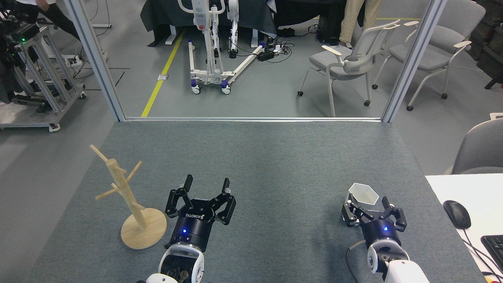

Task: Hang cup on storage rack
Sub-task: 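Hold the white cup steady in the right gripper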

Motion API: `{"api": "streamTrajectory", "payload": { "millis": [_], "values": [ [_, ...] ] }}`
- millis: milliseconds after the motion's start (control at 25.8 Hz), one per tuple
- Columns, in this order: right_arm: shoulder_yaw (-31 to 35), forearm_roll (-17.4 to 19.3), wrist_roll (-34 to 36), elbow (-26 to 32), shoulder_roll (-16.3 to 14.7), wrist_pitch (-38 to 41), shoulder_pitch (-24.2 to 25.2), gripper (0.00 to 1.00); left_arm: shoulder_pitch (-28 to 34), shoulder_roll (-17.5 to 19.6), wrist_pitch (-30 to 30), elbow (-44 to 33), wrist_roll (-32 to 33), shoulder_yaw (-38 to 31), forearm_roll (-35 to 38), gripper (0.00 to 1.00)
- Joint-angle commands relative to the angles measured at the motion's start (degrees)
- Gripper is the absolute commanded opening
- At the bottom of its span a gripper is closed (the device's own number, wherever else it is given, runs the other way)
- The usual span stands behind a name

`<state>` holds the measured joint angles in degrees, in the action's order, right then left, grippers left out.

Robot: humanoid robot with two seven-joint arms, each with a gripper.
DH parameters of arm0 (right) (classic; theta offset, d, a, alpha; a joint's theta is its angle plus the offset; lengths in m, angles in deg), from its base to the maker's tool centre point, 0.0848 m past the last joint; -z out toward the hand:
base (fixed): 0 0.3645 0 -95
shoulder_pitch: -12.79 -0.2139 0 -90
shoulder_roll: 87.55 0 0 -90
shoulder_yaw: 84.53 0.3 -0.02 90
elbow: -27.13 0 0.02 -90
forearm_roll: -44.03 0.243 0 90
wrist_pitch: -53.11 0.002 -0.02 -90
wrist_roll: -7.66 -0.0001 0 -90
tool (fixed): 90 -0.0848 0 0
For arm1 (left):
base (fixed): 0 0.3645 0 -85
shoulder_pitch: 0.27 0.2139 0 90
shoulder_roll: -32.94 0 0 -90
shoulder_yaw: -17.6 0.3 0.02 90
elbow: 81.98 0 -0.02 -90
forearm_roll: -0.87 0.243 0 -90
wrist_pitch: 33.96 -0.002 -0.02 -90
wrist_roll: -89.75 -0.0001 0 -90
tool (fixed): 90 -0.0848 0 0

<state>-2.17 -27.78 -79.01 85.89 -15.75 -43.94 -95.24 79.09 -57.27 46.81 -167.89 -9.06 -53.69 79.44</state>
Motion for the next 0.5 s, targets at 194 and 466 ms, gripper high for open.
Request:
{"api": "streamTrajectory", "payload": {
  "millis": [194,466],
  "values": [
    [-0.44,0.10,0.10,-1.81,0.10,0.10,-1.30,1.00,0.35,0.04,0.09,-0.40,0.02,0.00,0.00,1.00],
    [-0.62,0.10,0.10,-1.90,0.36,1.07,-1.30,1.00,0.27,0.04,0.44,-0.49,0.02,0.09,0.00,1.00]
  ]
}}
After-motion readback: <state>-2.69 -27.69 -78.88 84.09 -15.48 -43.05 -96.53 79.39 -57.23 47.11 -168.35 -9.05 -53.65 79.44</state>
